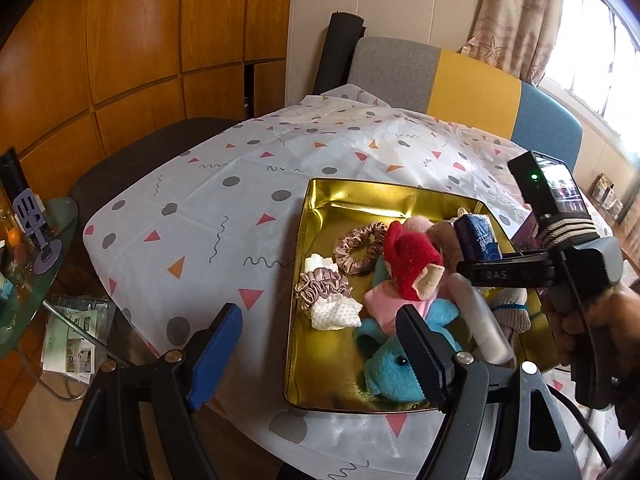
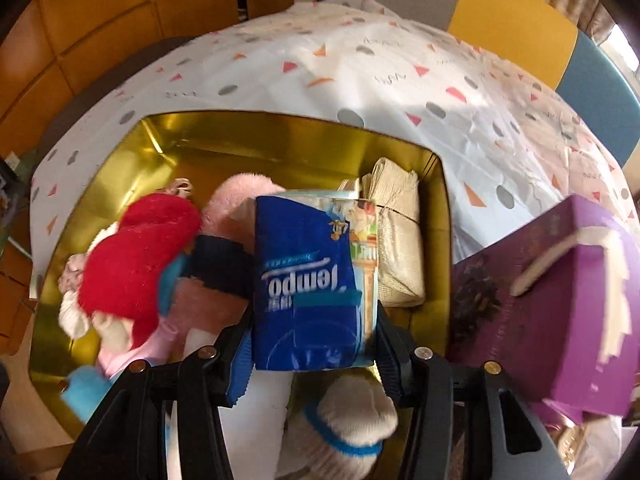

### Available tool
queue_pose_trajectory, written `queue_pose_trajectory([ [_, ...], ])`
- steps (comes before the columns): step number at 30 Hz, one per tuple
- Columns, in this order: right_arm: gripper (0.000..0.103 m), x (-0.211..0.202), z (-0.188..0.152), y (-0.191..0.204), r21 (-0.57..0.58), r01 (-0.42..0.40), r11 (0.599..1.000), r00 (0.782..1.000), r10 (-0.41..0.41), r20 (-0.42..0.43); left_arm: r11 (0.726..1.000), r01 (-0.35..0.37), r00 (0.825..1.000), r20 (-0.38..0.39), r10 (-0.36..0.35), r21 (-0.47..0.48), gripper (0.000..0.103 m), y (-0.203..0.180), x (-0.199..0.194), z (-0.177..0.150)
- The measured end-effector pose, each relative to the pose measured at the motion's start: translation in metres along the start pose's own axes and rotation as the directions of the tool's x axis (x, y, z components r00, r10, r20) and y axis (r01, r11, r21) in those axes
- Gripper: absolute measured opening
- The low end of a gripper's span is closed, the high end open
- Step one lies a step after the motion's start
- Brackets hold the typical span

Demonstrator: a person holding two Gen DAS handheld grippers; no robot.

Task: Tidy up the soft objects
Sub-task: 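Carry the blue tissue pack into the gold tray and release with right gripper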

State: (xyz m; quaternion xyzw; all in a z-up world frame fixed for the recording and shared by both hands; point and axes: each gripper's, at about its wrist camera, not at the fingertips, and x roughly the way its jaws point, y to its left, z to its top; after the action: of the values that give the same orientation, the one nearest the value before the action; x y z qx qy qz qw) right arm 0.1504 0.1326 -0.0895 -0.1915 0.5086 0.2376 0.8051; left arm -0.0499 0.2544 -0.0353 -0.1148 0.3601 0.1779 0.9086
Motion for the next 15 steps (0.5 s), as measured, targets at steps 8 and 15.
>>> queue_pose_trajectory([
  [8, 0.053, 0.000, -0.006, -0.002, -0.003, -0.010, 1.000, 0.999, 0.010, 0.037, 1.000, -0.016, 1.000, 0.006, 0.016, -0.002, 0.082, 0.000, -0.001, -0.001],
  [15, 0.070, -0.021, -0.018, 0.000, 0.014, 0.006, 1.000, 0.991, -0.008, 0.131, 1.000, -0.027, 1.000, 0.015, 0.027, 0.003, 0.084, -0.003, -0.003, 0.000],
])
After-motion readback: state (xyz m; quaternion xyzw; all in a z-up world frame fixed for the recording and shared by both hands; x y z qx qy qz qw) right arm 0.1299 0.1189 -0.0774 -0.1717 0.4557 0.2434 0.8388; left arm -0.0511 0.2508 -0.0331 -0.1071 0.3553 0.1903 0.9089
